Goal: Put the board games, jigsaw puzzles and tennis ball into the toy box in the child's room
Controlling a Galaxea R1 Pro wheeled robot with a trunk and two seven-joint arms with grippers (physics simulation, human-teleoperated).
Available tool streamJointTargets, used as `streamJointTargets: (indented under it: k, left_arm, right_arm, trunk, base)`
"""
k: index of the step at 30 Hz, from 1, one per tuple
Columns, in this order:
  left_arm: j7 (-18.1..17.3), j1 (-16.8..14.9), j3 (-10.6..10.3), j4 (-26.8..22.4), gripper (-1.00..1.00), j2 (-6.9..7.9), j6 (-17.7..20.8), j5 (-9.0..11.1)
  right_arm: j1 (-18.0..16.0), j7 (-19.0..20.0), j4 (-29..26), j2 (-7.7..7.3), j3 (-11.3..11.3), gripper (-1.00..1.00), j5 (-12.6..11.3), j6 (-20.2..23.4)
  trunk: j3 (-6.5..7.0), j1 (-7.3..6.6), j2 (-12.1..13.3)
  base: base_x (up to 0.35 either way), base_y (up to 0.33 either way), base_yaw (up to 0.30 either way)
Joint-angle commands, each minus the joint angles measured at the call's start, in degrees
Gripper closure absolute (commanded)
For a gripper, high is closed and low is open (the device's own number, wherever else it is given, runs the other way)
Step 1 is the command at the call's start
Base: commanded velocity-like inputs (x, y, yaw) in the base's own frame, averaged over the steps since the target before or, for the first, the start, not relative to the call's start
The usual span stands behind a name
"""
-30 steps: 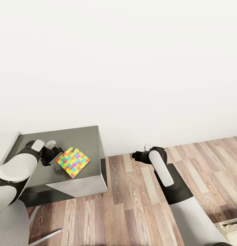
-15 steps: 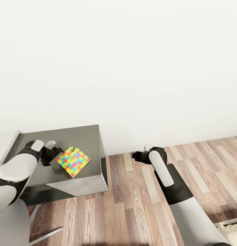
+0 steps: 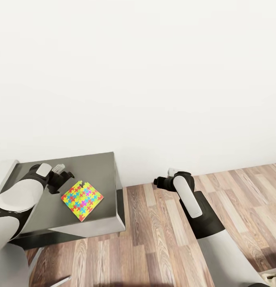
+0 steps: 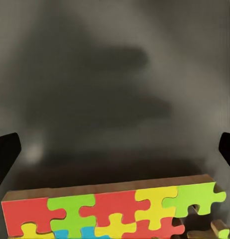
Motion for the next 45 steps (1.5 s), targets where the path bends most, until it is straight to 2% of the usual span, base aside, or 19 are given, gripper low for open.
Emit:
streamJointTargets:
  k: [1,45]
  left_arm:
    - [-0.07,-0.09,0.48,-0.05,-1.00,-0.03,0.23,-0.57]
    - [-0.08,-0.09,0.54,-0.05,-1.00,0.02,0.07,-0.58]
  right_arm:
    - [-0.06,-0.60,-0.04,0.00,0.04,-1.00,-0.51,0.17]
    - [-0.06,-0.60,-0.04,0.00,0.04,-1.00,-0.52,0.25]
  trunk:
    - [-0.09,0.04,-0.11]
    - [-0.72,0.04,-0.11]
  base:
    - [0.047,0.000,0.000]
    - [0.014,-0.003,0.008]
